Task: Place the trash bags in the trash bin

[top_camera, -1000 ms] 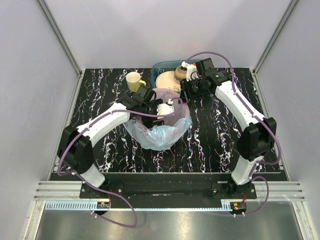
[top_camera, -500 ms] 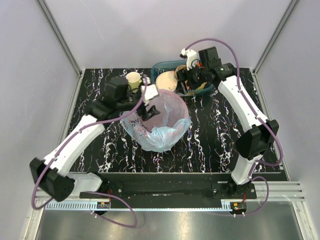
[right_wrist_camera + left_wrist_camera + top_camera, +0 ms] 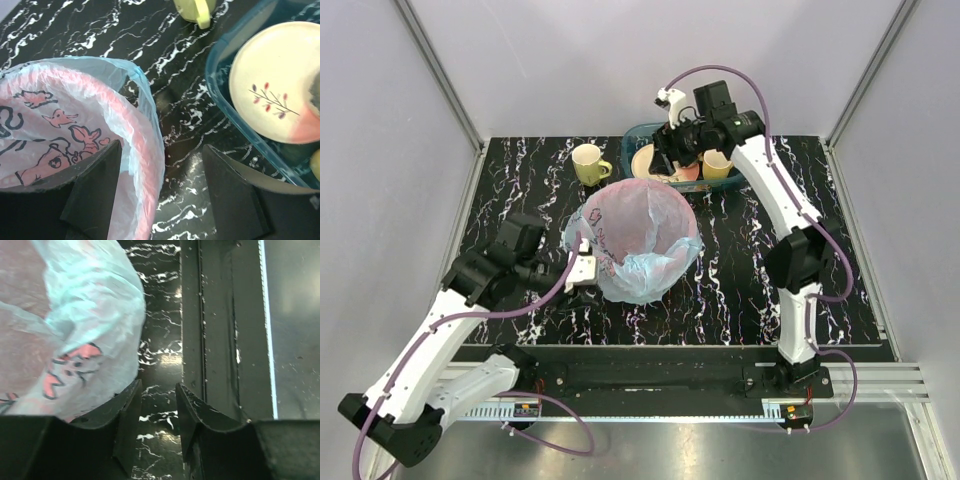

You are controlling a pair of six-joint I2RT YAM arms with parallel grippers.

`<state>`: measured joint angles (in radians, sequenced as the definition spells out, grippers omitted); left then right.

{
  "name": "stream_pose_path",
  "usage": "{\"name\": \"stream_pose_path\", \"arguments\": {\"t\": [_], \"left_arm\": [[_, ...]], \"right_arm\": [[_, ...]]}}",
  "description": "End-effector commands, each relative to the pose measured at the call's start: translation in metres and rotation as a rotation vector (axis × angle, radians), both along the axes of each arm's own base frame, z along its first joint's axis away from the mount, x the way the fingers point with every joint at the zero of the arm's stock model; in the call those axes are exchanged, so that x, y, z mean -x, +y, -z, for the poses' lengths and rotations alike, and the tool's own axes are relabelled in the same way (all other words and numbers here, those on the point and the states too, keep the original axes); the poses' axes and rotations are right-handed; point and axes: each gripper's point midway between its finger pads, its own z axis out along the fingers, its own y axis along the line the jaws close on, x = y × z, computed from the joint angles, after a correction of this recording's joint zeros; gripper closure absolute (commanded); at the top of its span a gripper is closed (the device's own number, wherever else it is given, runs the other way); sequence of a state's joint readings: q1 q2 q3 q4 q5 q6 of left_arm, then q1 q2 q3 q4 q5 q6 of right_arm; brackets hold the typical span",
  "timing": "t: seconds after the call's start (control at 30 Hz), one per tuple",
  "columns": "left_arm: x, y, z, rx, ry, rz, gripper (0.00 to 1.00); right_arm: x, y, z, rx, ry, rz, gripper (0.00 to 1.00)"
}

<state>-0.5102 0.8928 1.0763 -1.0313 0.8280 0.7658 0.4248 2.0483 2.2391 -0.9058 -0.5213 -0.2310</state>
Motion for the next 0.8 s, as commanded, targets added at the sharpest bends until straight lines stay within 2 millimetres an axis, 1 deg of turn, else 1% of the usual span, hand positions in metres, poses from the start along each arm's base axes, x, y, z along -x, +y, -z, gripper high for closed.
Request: {"name": "stream_pose_path", "arguments": {"t": [0.0, 0.03, 0.07, 0.1, 0.13, 0.17, 0.2, 0.23, 0.27, 0.3, 0.33, 0.37, 0.4, 0.43, 0.47, 0.5, 0.53, 0.57, 0.6, 0.63, 0.67, 0.7, 0.77], "left_arm": [[0.019, 0.005, 0.017, -0.019, 0.051, 0.058, 0.62], [0.01, 0.002, 0.02, -0.02, 0.061, 0.02, 0.62], [0.003, 0.001, 0.032, -0.042, 0.099, -0.021, 0.61], [-0.012, 0.002, 0.045, -0.078, 0.126, -0.098, 0.61], [-0.029, -0.001, 0.045, -0.052, 0.14, -0.165, 0.61], [-0.037, -0.001, 0.047, -0.037, 0.162, -0.19, 0.61], [-0.04, -0.002, 0.05, -0.012, 0.198, -0.206, 0.61], [-0.058, -0.002, 0.046, 0.031, 0.204, -0.272, 0.61], [-0.065, -0.001, 0.045, 0.049, 0.207, -0.298, 0.6], [-0.071, -0.001, 0.044, 0.068, 0.207, -0.32, 0.59], [-0.085, 0.001, 0.037, 0.108, 0.191, -0.363, 0.59], [-0.091, 0.002, 0.035, 0.127, 0.187, -0.386, 0.59], [-0.098, 0.004, 0.033, 0.141, 0.184, -0.415, 0.58], [-0.109, 0.008, 0.029, 0.176, 0.186, -0.468, 0.57], [-0.115, 0.01, 0.03, 0.19, 0.195, -0.491, 0.56], [-0.121, 0.012, 0.03, 0.201, 0.197, -0.513, 0.55], [-0.129, 0.014, 0.029, 0.222, 0.203, -0.545, 0.55], [-0.135, 0.014, 0.031, 0.224, 0.219, -0.565, 0.54], [-0.139, 0.014, 0.033, 0.234, 0.233, -0.573, 0.53], [-0.146, 0.013, 0.029, 0.256, 0.24, -0.586, 0.52], [-0.152, 0.012, 0.034, 0.26, 0.27, -0.601, 0.52], [-0.156, 0.011, 0.034, 0.27, 0.279, -0.608, 0.52], [-0.169, 0.01, 0.029, 0.297, 0.278, -0.637, 0.52]], "right_arm": [[0.008, 0.022, -0.01, -0.06, 0.025, -0.083, 0.26], [0.008, 0.025, -0.01, -0.066, 0.028, -0.09, 0.26], [0.008, 0.025, -0.008, -0.067, 0.036, -0.089, 0.27], [0.009, 0.025, -0.006, -0.066, 0.05, -0.086, 0.28], [0.011, 0.025, -0.005, -0.065, 0.058, -0.088, 0.29], [0.015, 0.023, -0.006, -0.064, 0.072, -0.087, 0.31], [0.019, 0.021, -0.005, -0.061, 0.086, -0.087, 0.32], [0.024, 0.02, 0.002, -0.051, 0.113, -0.09, 0.33], [0.03, 0.017, -0.002, -0.053, 0.115, -0.091, 0.34], [0.035, 0.016, -0.002, -0.05, 0.123, -0.092, 0.35], [0.043, 0.011, -0.001, -0.043, 0.135, -0.089, 0.35], [0.046, 0.01, -0.001, -0.043, 0.133, -0.086, 0.36], [0.052, 0.006, 0.01, -0.03, 0.166, -0.081, 0.37], [0.059, 0.003, 0.001, -0.038, 0.15, -0.08, 0.37], [0.062, 0.001, 0.0, -0.041, 0.152, -0.066, 0.37], [0.067, -0.002, 0.01, -0.031, 0.182, -0.056, 0.37], [0.074, -0.005, 0.001, -0.042, 0.167, -0.051, 0.37], [0.079, -0.007, 0.0, -0.047, 0.181, -0.038, 0.37], [0.084, -0.01, 0.01, -0.036, 0.213, -0.027, 0.35], [0.091, -0.013, 0.003, -0.044, 0.204, -0.024, 0.35], [0.094, -0.015, 0.002, -0.048, 0.211, -0.014, 0.35], [0.1, -0.016, 0.008, -0.043, 0.233, -0.01, 0.34], [0.111, -0.019, 0.001, -0.061, 0.246, -0.01, 0.3]]}}
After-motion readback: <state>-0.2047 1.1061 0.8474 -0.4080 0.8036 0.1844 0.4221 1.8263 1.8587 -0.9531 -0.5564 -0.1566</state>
